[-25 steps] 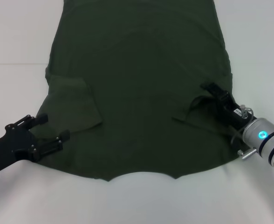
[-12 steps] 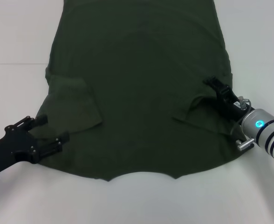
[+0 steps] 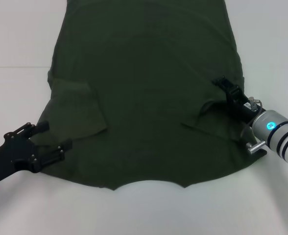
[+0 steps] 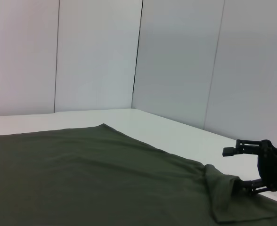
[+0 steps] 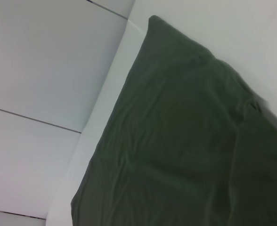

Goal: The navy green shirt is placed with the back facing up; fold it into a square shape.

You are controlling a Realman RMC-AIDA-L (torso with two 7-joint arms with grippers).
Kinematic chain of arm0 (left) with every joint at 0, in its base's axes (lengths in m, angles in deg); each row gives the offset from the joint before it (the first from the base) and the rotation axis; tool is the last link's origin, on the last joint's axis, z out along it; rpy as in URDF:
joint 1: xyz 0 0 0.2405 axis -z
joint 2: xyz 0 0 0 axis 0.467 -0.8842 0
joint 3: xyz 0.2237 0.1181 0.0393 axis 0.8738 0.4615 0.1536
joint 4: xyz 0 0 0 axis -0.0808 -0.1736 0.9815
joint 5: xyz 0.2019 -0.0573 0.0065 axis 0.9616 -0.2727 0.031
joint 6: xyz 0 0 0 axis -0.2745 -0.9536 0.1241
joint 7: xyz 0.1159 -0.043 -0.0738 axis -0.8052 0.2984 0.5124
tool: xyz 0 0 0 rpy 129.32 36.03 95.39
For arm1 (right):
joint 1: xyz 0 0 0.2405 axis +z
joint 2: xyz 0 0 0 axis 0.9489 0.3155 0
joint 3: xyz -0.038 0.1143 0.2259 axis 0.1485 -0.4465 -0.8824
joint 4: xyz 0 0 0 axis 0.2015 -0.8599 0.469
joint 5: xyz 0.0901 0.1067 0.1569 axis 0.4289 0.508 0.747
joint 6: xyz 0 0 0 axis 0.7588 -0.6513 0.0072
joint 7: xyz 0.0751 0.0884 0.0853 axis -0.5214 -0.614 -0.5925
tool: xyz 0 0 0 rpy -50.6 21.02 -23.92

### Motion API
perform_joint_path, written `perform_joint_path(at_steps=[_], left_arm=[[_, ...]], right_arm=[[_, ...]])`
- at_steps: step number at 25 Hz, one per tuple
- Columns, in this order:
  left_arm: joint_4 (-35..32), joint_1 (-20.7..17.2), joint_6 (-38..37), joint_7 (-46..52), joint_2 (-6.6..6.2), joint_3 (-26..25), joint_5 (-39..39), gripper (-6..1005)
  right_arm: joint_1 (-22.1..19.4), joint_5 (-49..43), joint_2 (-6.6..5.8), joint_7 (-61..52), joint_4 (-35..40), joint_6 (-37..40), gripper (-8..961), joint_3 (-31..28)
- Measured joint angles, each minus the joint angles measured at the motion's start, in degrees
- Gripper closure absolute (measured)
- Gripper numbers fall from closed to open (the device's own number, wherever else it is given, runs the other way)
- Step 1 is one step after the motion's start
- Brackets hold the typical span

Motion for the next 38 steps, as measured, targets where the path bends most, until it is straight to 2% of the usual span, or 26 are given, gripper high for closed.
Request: perform_joint_path(at_steps=[4, 10, 15, 26, 31, 38], left_arm=[[0.00, -0.06, 0.00, -0.04, 0.00, 0.00, -0.37, 136], [0.00, -0.71, -0.15, -0.25, 0.00, 0.01, -1.28, 136], [0.00, -0.99, -0.18, -1.14, -0.07, 0.00, -1.45, 136], [0.07, -1.03, -0.18, -1.57, -0.09, 0.01, -1.50, 136], [0.13, -1.06, -0.44, -1.58, -0.09, 0.00, -1.50, 136], [0.72, -1.39, -0.60, -1.58, -0.17, 0.00, -1.50, 136]], right_arm=[[0.11, -0.09, -0.09, 0.00, 0.41, -0.86, 13, 0.17], [0.33, -0.17, -0.20, 0.00, 1.10, -4.00, 205, 0.45], [0.95, -0.17, -0.01, 0.00, 1.16, -5.51, 449, 0.42], [1.19, 0.20, 0.14, 0.00, 0.82, -5.79, 690, -0.03], [1.10, 0.07, 0.14, 0.10, 0.93, -5.79, 837, 0.15], [2.14, -0.15, 0.02, 6.08, 1.18, -5.76, 836, 0.34]])
